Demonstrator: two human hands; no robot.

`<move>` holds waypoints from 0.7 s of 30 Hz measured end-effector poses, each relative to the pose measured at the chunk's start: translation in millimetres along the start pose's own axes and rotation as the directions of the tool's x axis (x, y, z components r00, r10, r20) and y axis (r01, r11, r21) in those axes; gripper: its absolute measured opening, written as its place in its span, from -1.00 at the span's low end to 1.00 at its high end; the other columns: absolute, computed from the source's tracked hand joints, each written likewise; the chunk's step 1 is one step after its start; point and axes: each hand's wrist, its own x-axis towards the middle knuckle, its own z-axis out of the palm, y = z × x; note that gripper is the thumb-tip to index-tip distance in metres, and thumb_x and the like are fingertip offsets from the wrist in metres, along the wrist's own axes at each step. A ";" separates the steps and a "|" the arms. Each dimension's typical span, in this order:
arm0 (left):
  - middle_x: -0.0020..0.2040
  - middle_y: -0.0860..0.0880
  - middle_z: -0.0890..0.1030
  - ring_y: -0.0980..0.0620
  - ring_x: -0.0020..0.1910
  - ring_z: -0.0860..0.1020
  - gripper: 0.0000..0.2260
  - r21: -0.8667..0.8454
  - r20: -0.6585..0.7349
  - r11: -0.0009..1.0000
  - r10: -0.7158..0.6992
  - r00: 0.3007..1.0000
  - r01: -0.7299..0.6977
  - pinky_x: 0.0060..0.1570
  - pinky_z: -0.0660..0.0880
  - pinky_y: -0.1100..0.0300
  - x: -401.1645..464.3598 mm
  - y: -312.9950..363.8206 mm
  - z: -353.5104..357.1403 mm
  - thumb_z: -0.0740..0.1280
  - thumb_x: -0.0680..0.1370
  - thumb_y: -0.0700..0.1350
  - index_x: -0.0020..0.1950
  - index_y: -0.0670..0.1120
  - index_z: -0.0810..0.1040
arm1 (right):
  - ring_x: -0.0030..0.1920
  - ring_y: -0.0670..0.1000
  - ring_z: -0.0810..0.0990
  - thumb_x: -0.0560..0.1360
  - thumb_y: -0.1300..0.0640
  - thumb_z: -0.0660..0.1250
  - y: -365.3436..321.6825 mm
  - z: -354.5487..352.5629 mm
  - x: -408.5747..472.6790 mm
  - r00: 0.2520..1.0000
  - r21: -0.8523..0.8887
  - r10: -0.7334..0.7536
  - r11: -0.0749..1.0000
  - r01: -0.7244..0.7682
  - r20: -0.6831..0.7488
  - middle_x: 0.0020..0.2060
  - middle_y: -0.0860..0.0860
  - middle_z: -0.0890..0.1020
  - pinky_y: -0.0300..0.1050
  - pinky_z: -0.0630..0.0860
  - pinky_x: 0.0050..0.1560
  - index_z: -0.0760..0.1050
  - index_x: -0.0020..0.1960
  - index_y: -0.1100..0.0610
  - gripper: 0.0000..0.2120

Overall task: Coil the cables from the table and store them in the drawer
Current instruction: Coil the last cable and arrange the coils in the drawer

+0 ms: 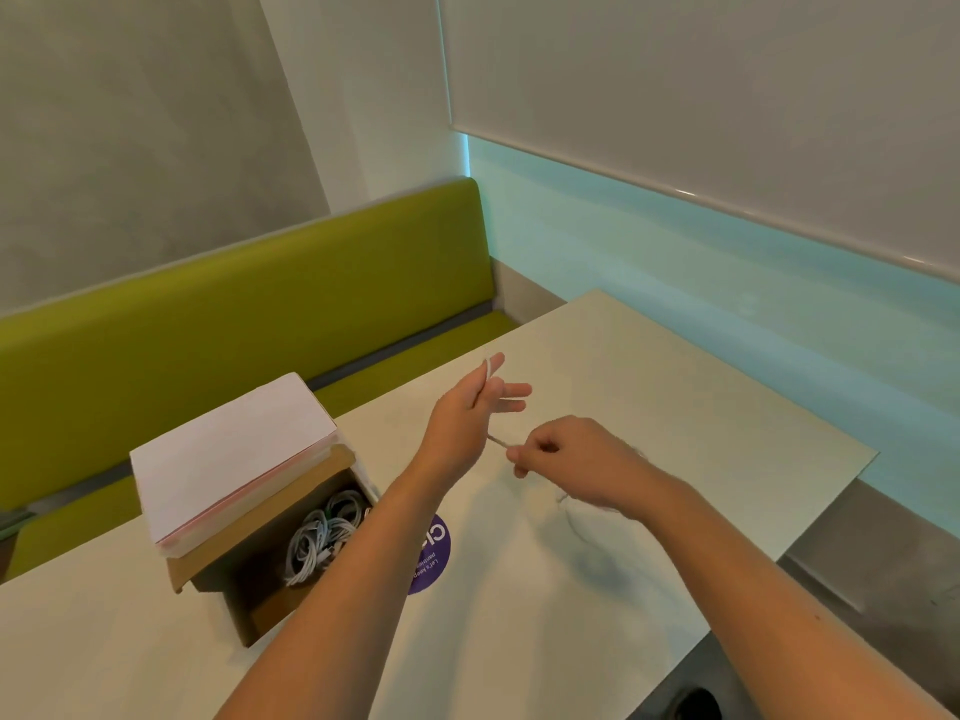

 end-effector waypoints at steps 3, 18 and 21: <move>-0.07 0.07 0.69 0.36 -0.09 0.61 -0.73 0.133 0.069 0.991 -0.021 0.997 0.011 0.06 0.45 0.35 -7.0 -7.4 2.3 0.11 0.70 -0.11 0.31 -0.12 0.51 | -0.36 -0.13 0.46 0.52 -0.16 0.28 -3.5 -19.9 -2.7 1.000 -0.035 -0.009 0.999 0.008 -0.022 -0.38 -0.14 0.54 -0.15 0.36 -0.29 0.62 -0.24 -0.05 -0.73; -0.43 0.06 0.26 0.11 -0.49 0.20 -0.59 -0.477 0.323 0.860 -0.023 0.946 0.184 0.00 0.52 0.12 -11.6 22.3 1.0 0.05 0.69 -0.09 0.21 -0.34 0.55 | -0.21 -0.20 0.52 0.58 0.11 0.27 9.0 -51.5 28.2 0.914 0.402 -0.060 0.885 0.235 -0.402 -0.15 -0.13 0.69 -0.19 0.42 -0.13 0.47 -0.01 -0.03 -0.95; -0.46 0.05 0.19 0.13 -0.55 0.16 -0.64 -0.679 0.295 0.699 -0.019 0.955 0.224 0.01 0.52 0.10 -9.1 25.4 0.4 0.07 0.68 -0.07 0.17 -0.17 0.63 | -0.30 -0.10 0.50 0.58 0.00 0.28 14.2 -32.4 33.5 0.903 0.418 0.008 0.888 0.191 -0.430 -0.20 -0.08 0.66 -0.10 0.45 -0.18 0.47 -0.02 -0.02 -0.93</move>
